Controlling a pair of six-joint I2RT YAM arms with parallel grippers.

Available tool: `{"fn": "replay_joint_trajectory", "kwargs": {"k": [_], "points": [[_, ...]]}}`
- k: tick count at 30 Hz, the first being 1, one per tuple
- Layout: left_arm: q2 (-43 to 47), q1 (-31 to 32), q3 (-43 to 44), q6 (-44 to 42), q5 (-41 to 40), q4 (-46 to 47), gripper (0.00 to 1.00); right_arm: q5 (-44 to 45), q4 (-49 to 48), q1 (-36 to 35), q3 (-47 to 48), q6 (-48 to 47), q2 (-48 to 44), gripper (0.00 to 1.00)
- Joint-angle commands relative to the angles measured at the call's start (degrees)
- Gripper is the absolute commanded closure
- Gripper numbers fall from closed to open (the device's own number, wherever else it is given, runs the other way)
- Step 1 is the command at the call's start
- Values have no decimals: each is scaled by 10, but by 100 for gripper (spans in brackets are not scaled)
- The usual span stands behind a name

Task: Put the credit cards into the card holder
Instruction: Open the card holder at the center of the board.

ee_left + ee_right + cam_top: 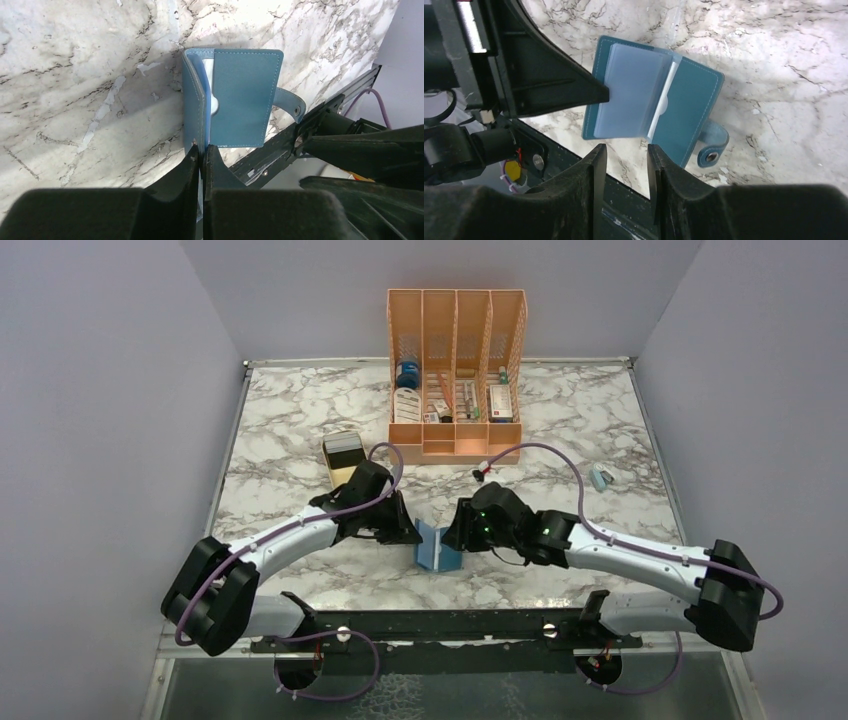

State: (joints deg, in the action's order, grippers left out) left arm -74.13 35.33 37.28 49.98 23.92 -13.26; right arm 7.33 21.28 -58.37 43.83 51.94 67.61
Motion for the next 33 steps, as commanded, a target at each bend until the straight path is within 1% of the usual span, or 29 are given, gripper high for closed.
{"fn": "replay_joint_trajectory", "kwargs": {"k": [1,4,6,8,12,15,16,18,19,22,29,33], "points": [[20,4,25,-9,-13,-22,93,-20,-75,2,-20,-9,41,66],[19,4,25,-9,-17,-24,88,-19,-87,2,-25,-14,79,67],[16,4,23,-9,-16,-24,87,-23,-96,2,-30,-14,101,69],[11,5,22,-9,-11,-24,87,-33,-114,2,-41,-16,113,71],[17,5,13,-8,-10,-24,80,-40,-138,2,-58,-12,131,73],[21,5,10,-8,-7,-22,78,-48,-152,3,-66,-9,142,73],[21,6,10,-9,-5,-20,80,-50,-154,2,-67,-9,145,74],[18,6,9,-12,0,-16,91,-53,-156,2,-67,-10,148,73],[17,6,8,-12,1,-14,94,-54,-156,2,-66,-11,149,74],[19,6,3,-10,0,-12,99,-55,-158,2,-65,-11,145,74],[28,5,0,-2,2,2,100,-63,-169,2,-70,-11,139,73],[25,5,-5,2,-5,6,100,-74,-177,2,-69,-6,126,65]]}}
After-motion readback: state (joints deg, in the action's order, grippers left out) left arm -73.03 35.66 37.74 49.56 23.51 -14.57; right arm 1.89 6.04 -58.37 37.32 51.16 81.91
